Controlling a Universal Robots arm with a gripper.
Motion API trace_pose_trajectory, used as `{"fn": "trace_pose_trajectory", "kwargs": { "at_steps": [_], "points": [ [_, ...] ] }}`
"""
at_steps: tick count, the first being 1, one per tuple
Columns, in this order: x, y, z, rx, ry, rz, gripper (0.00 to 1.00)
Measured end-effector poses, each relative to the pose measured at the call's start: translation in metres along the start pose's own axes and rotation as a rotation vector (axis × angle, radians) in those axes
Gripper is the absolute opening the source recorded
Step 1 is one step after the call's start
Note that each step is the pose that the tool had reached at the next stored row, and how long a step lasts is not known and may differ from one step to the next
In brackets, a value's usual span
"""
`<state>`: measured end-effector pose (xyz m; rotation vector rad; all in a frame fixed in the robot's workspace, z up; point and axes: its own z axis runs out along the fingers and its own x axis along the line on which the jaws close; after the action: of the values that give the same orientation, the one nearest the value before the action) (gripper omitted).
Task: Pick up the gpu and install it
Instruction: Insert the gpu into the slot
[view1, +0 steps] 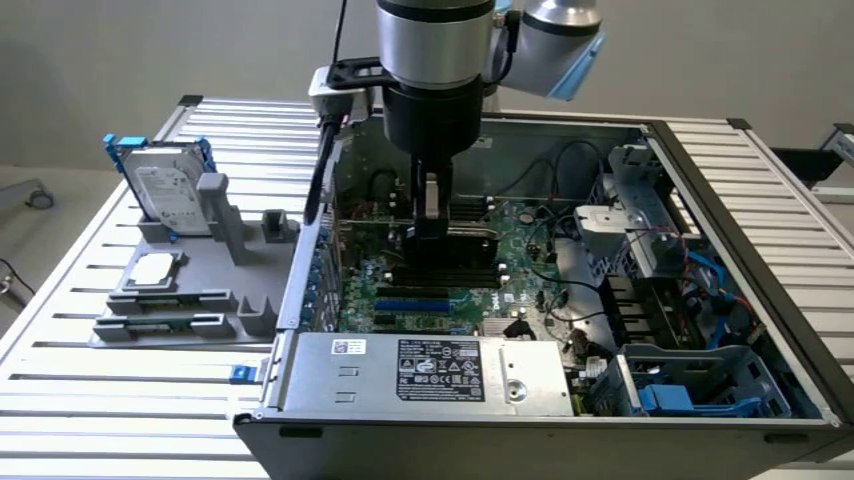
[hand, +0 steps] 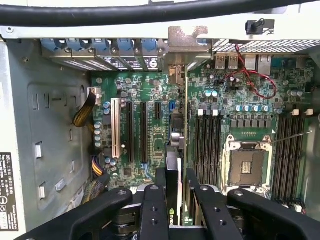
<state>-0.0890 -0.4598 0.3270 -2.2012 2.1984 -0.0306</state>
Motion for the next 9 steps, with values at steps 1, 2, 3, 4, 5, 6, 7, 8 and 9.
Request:
{"fn": "trace_pose_trajectory", "kwargs": {
  "at_steps": [1, 2, 3, 4, 5, 6, 7, 8, 9],
  "points": [
    [0.000, 0.0002, 0.0016, 0.0006, 0.0000, 0.000, 0.26],
    [0.001, 0.0003, 0.0032, 0.0011, 0.0001, 0.000, 0.26],
    [0.001, 0.0004, 0.0048, 0.0016, 0.0001, 0.000, 0.26],
    [0.001, 0.0005, 0.0066, 0.0020, 0.0000, 0.000, 0.26],
    [0.002, 0.0006, 0.0081, 0.0023, 0.0001, 0.000, 0.26],
    [0.002, 0.0007, 0.0094, 0.0026, 0.0001, 0.000, 0.26],
    [0.002, 0.0008, 0.0106, 0.0027, -0.0001, 0.000, 0.26],
    [0.003, 0.0010, 0.0116, 0.0028, 0.0000, 0.000, 0.26],
    [0.003, 0.0011, 0.0128, 0.0027, 0.0001, 0.000, 0.26]
  ]
}}
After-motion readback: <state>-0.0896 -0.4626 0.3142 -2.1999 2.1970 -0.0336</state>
